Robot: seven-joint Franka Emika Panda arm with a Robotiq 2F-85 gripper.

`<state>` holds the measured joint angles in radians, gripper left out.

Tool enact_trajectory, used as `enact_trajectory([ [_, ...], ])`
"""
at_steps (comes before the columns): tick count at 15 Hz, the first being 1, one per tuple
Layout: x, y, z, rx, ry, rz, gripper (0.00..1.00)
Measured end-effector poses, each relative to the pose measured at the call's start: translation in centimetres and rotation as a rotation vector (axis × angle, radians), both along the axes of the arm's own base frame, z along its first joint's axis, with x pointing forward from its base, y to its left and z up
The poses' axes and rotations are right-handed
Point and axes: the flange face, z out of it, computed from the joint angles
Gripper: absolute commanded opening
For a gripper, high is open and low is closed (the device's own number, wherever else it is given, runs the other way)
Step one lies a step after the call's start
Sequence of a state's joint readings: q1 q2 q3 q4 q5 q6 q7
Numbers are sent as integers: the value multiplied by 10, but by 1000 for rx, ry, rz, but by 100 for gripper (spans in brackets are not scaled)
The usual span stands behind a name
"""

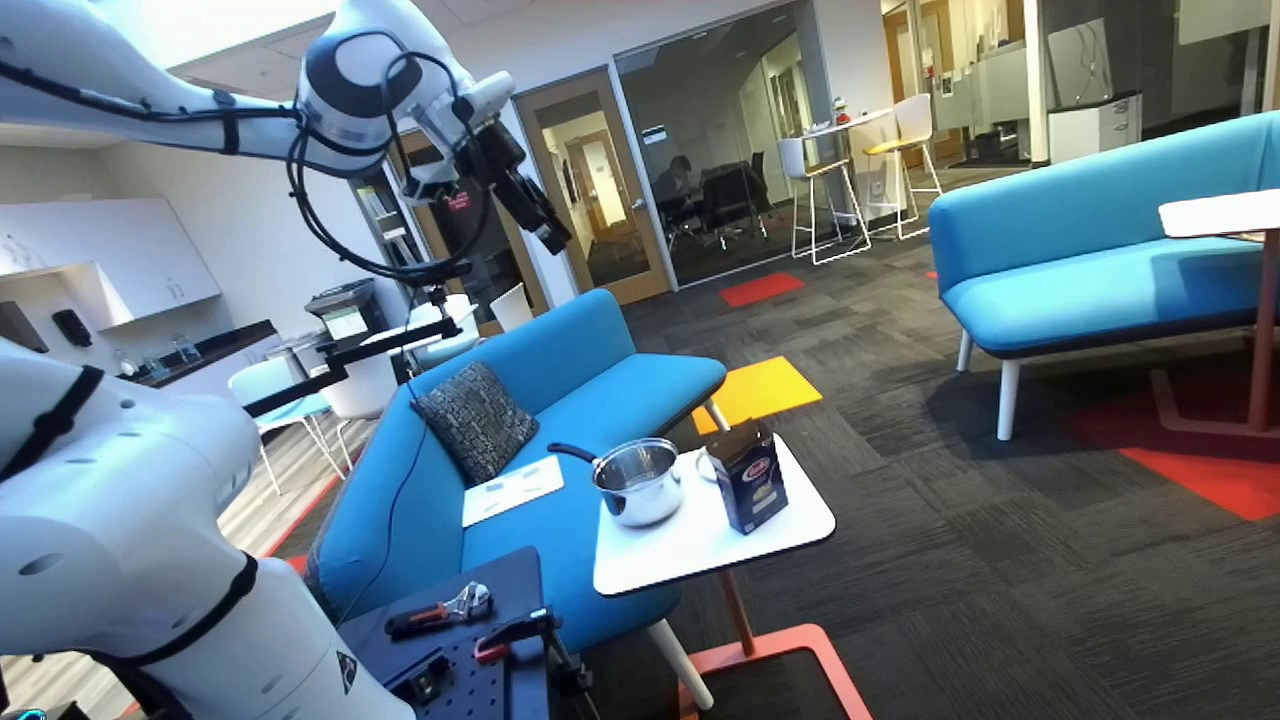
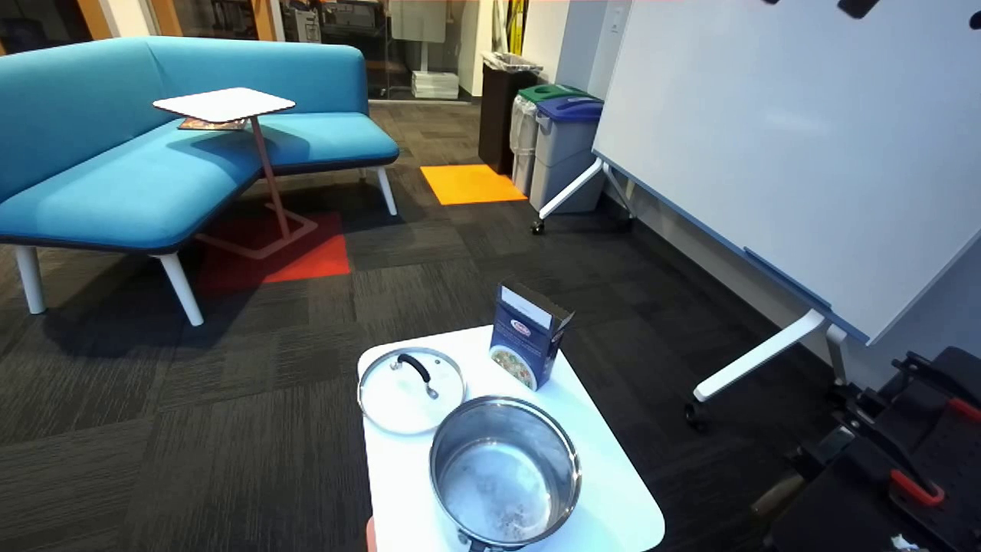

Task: Pick up[ the lid from the table and put it on the pot

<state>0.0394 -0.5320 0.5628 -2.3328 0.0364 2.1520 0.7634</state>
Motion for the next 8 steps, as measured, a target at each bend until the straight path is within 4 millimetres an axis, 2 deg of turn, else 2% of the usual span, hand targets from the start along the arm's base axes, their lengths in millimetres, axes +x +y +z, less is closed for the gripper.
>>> enact_trajectory([
  [8, 54, 65, -76, -119, 9, 9, 100],
])
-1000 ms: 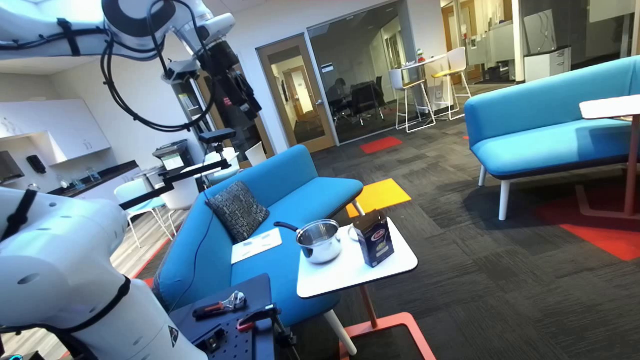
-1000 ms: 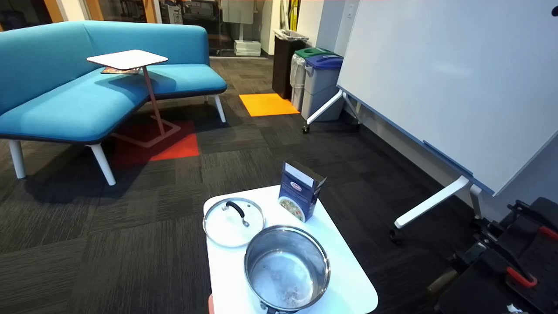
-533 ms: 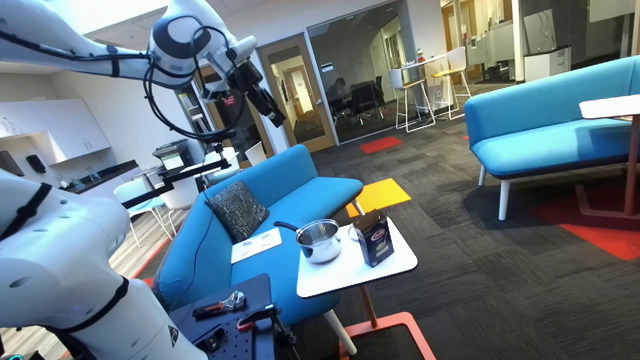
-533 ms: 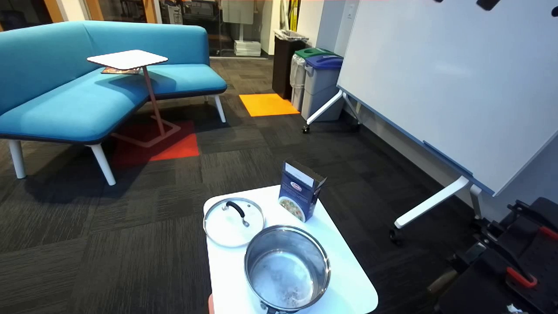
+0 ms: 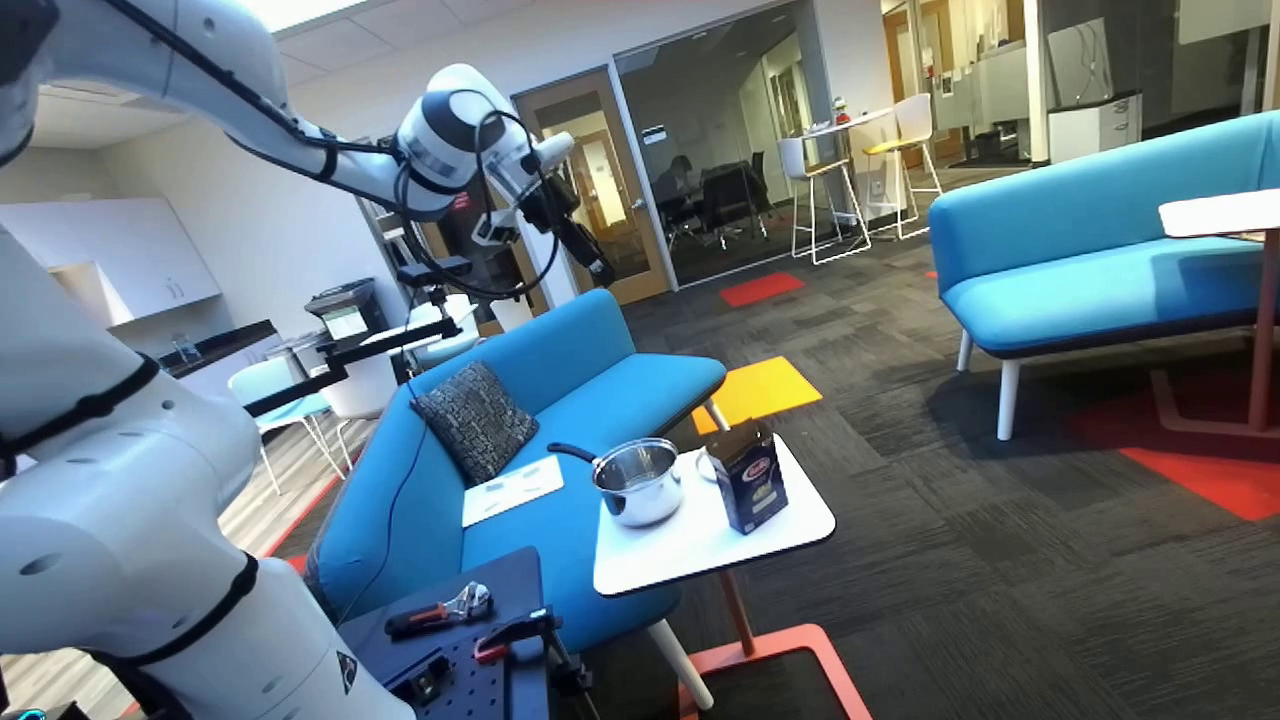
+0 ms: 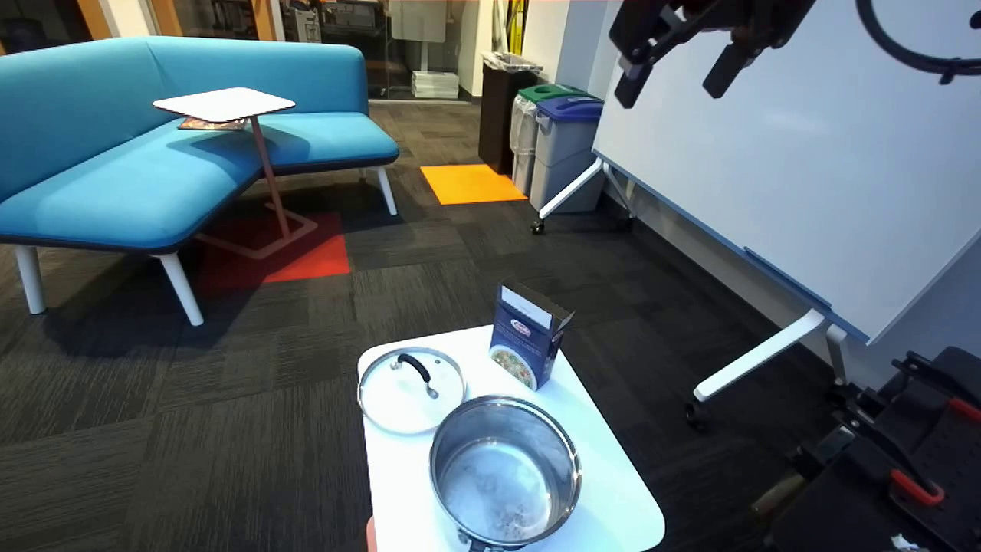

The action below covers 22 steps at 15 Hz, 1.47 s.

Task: Pick up[ the lid from the table and put it on the pot

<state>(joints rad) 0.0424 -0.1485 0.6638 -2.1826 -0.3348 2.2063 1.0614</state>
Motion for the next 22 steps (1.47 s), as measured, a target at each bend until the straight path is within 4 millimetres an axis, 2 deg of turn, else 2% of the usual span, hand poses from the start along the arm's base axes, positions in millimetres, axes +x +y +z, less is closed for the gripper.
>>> enact_trajectory([
  [4, 20, 28, -30, 31, 43, 52, 100],
  [11, 21, 26, -29, 30, 40, 50, 100],
  [13, 27, 27, -41, 33, 45, 50, 100],
  [15, 40, 32, -66, 45, 47, 63, 100],
  [17, 55, 42, -100, 63, 55, 84, 100],
  [22, 90, 84, -182, 109, 94, 124, 100],
])
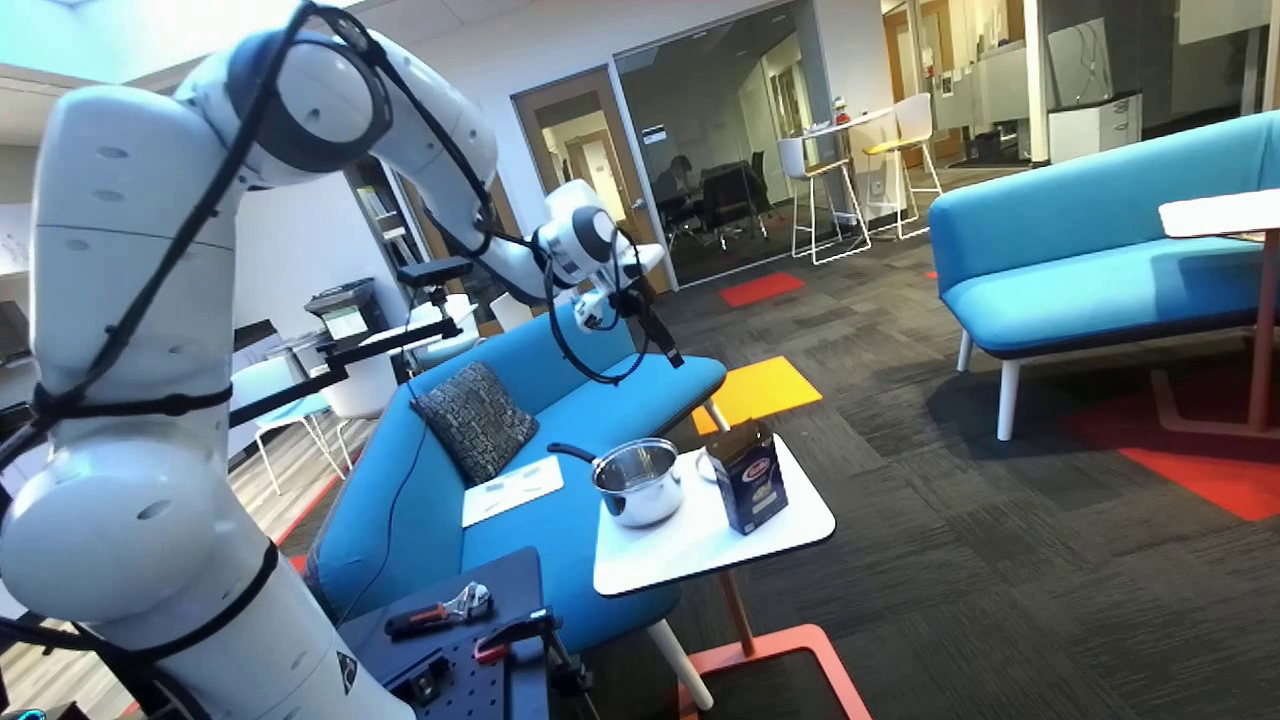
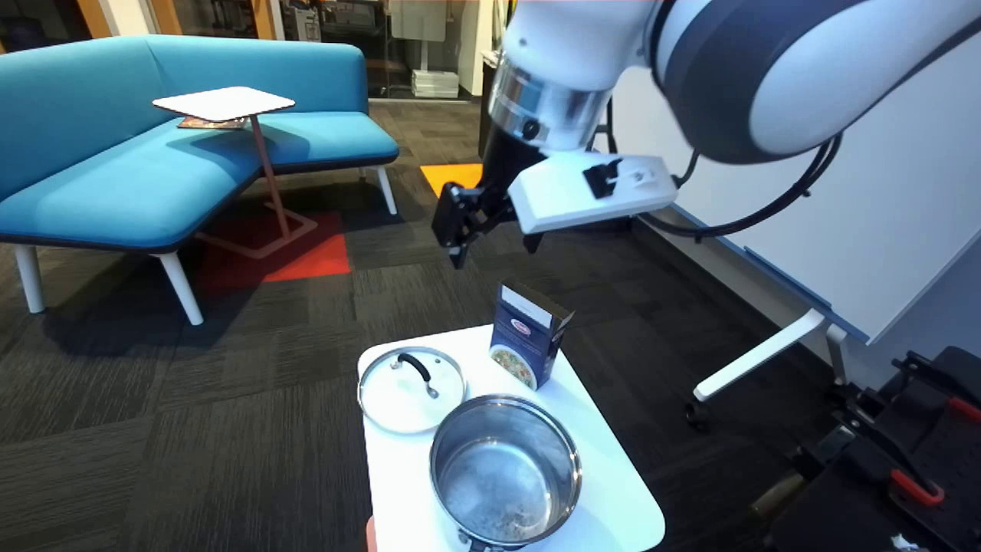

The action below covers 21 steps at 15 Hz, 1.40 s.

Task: Pick up[ the lid from the table and put it on the pot

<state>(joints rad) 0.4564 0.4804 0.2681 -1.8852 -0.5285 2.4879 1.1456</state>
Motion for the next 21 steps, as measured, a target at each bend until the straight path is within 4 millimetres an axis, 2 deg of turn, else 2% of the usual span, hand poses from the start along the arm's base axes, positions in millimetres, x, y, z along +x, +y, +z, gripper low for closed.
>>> enact_trajectory([
  [5, 26, 44, -59, 24, 27, -7, 100],
  [9, 41, 69, -103, 42, 68, 3, 100],
  [14, 59, 73, -153, 25, 138, 22, 100],
  [21, 78, 73, -191, 6, 149, 34, 100],
])
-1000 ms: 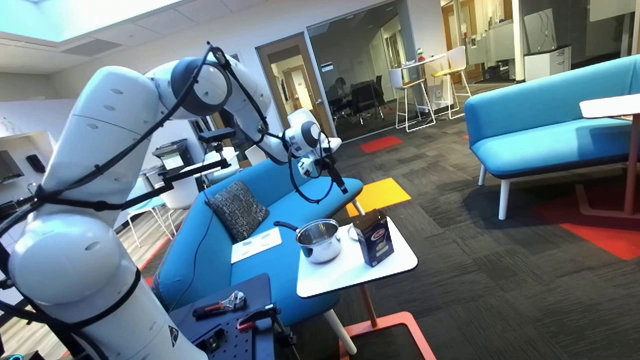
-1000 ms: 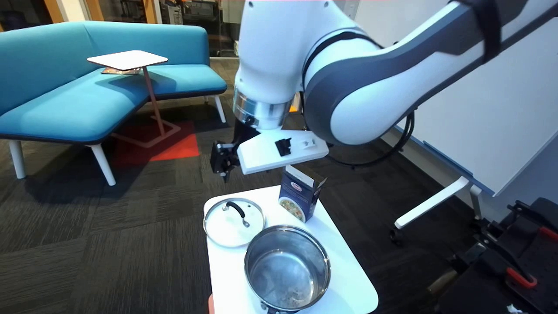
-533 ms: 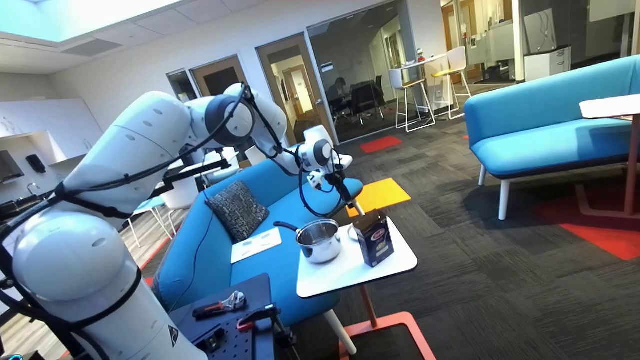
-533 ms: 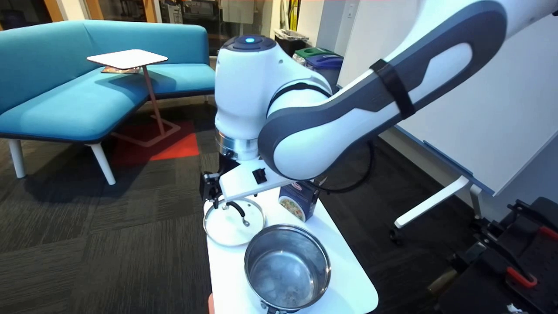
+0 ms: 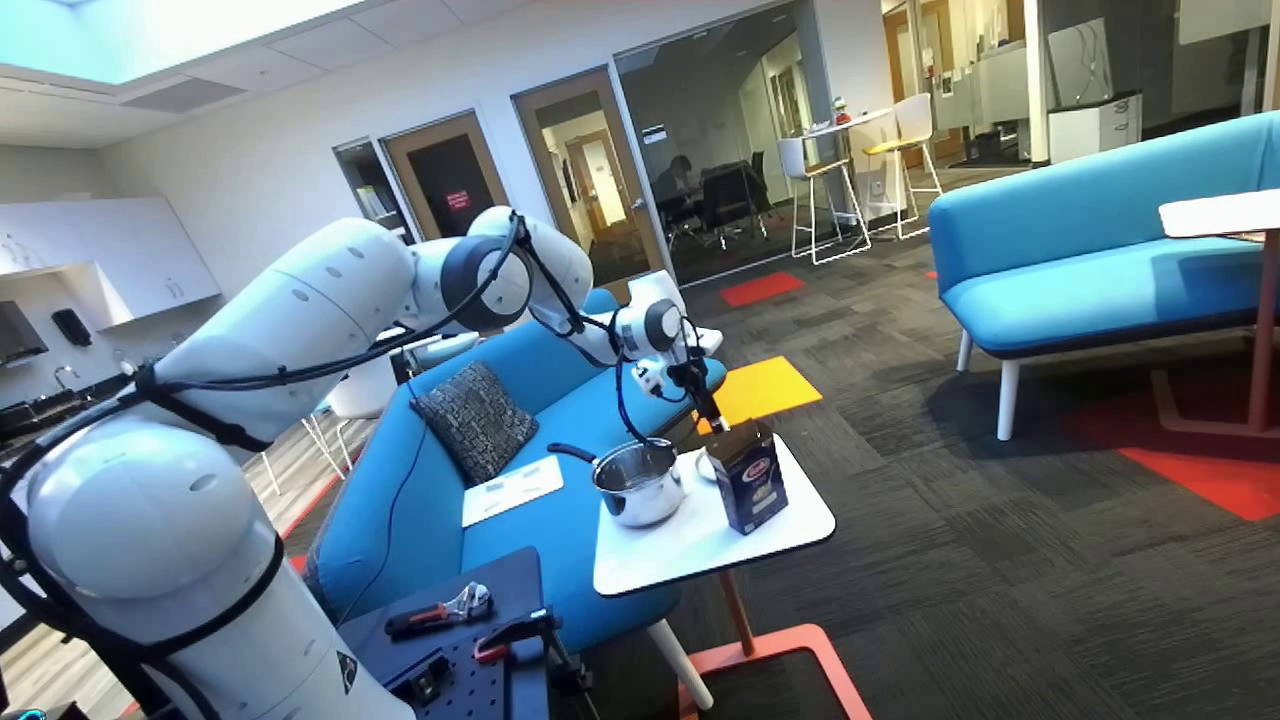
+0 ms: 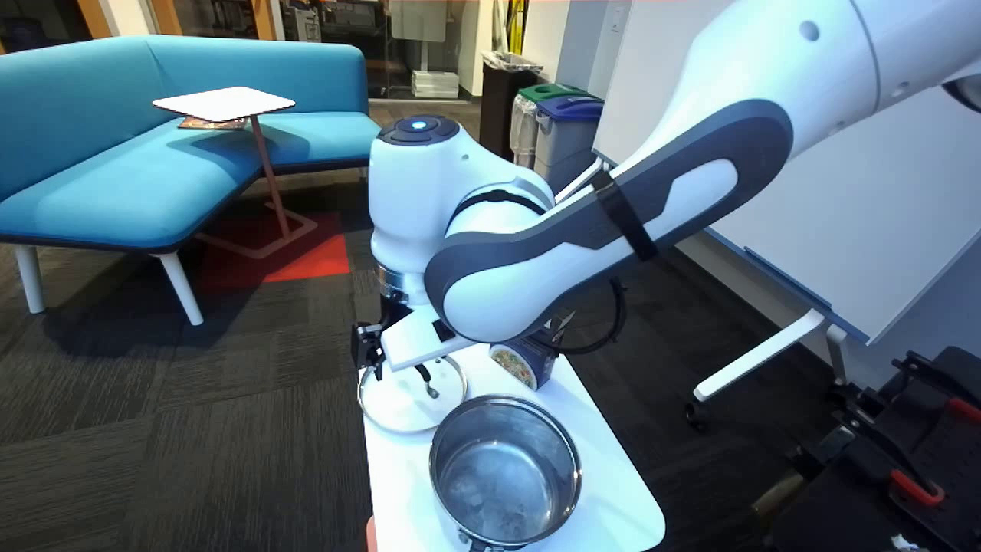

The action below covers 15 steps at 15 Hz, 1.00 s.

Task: Pick up[ the lid from the table and put it on the pot

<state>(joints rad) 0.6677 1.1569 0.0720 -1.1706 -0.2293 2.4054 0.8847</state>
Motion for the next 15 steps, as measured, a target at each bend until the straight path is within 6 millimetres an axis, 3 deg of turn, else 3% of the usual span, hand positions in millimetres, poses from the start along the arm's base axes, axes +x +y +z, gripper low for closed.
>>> enact_trajectory([
  [6, 10, 2, -21, -12, -33, 0, 100],
  [8, 11, 1, -26, -13, -36, -2, 74],
  [15, 16, 0, -32, -11, -43, -9, 21],
])
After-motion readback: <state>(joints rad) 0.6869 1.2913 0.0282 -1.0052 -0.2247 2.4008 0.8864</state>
